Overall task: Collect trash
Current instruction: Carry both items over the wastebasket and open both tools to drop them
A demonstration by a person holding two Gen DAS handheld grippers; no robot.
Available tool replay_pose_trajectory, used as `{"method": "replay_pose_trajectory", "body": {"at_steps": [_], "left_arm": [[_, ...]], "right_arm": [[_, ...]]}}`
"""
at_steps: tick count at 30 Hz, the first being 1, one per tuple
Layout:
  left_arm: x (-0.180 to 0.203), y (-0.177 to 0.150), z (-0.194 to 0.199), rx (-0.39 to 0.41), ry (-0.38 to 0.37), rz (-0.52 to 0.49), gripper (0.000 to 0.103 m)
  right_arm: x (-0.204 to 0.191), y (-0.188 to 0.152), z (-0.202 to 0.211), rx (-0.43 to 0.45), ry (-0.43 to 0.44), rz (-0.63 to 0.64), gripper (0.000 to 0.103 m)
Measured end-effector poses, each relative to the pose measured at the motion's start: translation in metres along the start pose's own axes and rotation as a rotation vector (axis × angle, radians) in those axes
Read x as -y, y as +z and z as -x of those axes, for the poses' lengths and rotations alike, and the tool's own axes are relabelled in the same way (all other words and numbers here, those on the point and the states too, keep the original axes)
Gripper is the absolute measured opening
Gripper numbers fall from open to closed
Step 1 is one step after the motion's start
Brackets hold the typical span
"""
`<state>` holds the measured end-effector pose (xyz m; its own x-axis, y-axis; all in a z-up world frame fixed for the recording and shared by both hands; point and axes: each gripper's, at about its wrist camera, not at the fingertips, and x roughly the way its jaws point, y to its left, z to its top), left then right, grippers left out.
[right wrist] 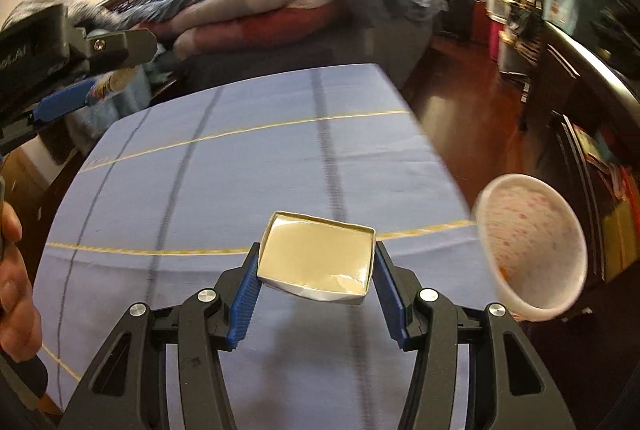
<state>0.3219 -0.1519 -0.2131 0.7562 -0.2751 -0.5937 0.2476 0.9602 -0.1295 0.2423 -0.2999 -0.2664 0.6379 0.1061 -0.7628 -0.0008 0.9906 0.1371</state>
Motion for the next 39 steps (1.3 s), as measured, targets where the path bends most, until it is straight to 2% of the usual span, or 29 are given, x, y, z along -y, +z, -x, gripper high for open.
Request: {"method": "replay_pose_trajectory", "body": {"at_steps": [4,16,29,39], "left_arm": [[0.048,0.000,-0.012,-0.008,-0.054,-0.061,0.081],[0.147,0.001,-0.051,-0.047,-0.178,-0.165,0.081],[0.215,-0.008,-0.094,-0.096,-0.266,-0.236,0.081],[0.261,-0.023,-0.149,-0.190,-0.337,-0.252,0.081]], "right_arm": [[0.041,-0.001,0.004,0.011,-0.030,-0.062,0.054],[0.140,-0.010,0.018,0.045,-0.127,-0.210,0.054],[0.213,-0.019,0.020,0.062,-0.219,-0.311,0.054],[0.259,-0.023,-0.008,0.025,-0.285,-0.356,0.054]]}}
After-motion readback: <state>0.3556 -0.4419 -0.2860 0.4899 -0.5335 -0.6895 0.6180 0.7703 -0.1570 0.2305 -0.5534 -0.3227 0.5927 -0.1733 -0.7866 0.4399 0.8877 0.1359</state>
